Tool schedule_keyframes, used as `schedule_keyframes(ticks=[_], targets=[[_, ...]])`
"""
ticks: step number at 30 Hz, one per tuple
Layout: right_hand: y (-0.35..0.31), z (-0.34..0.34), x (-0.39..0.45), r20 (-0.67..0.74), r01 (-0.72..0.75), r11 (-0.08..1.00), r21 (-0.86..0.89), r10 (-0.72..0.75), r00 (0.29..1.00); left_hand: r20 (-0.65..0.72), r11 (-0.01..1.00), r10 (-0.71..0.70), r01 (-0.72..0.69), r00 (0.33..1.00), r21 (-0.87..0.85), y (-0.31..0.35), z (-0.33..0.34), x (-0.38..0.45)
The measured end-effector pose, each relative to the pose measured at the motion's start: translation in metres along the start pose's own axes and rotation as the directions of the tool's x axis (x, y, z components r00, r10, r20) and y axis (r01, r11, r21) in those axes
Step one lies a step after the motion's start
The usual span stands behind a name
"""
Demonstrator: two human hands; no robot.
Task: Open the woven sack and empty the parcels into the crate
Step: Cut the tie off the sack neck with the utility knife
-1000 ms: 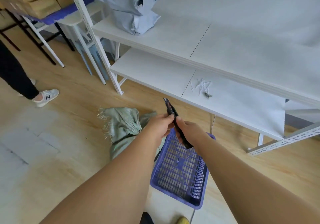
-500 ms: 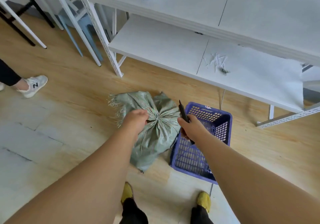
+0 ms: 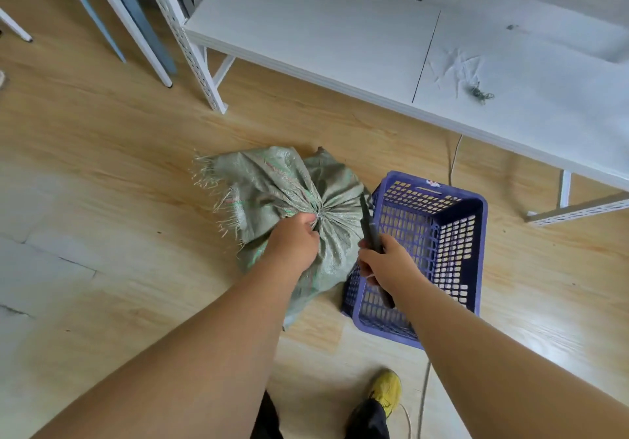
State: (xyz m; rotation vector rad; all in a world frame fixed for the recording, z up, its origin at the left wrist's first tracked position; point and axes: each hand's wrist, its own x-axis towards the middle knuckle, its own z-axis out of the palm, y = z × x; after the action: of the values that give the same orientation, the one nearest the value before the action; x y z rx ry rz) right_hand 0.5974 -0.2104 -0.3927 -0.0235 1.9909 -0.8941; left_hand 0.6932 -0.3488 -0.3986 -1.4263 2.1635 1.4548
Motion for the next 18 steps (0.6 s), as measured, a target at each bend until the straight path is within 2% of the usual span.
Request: schedule_keyframes(ticks=[4, 7, 9, 12, 14, 18], targets=[[0.019, 0.014, 0.063, -0.010, 0.083, 0.994, -0.071, -0.084, 0.996, -0.058, 0.974, 0.071, -0.056, 0.996, 0.221, -0.020, 0.046, 0.045], [0.037, 0.030, 0.107, -0.044, 0.155, 0.980, -0.128, -0.161, 0.986, -0.158, 0.928, 0.201, -0.136, 0.967, 0.347, -0.040, 0.080, 0.086], [0.048, 0.041, 0.137, -0.057, 0.203, 0.962, -0.181, -0.217, 0.975, -0.238, 0.865, 0.337, -0.199, 0.911, 0.461, -0.057, 0.097, 0.113], [0.060, 0.057, 0.181, -0.080, 0.286, 0.927, -0.243, -0.313, 0.946, -0.387, 0.787, 0.504, -0.225, 0.772, 0.574, -0.083, 0.117, 0.147], [0.062, 0.068, 0.207, -0.115, 0.349, 0.904, -0.248, -0.385, 0.916, -0.455, 0.770, 0.560, -0.233, 0.692, 0.594, -0.100, 0.130, 0.166], [0.059, 0.089, 0.247, -0.115, 0.435, 0.880, -0.192, -0.461, 0.880, -0.493, 0.748, 0.618, -0.267, 0.612, 0.607, -0.125, 0.140, 0.200]])
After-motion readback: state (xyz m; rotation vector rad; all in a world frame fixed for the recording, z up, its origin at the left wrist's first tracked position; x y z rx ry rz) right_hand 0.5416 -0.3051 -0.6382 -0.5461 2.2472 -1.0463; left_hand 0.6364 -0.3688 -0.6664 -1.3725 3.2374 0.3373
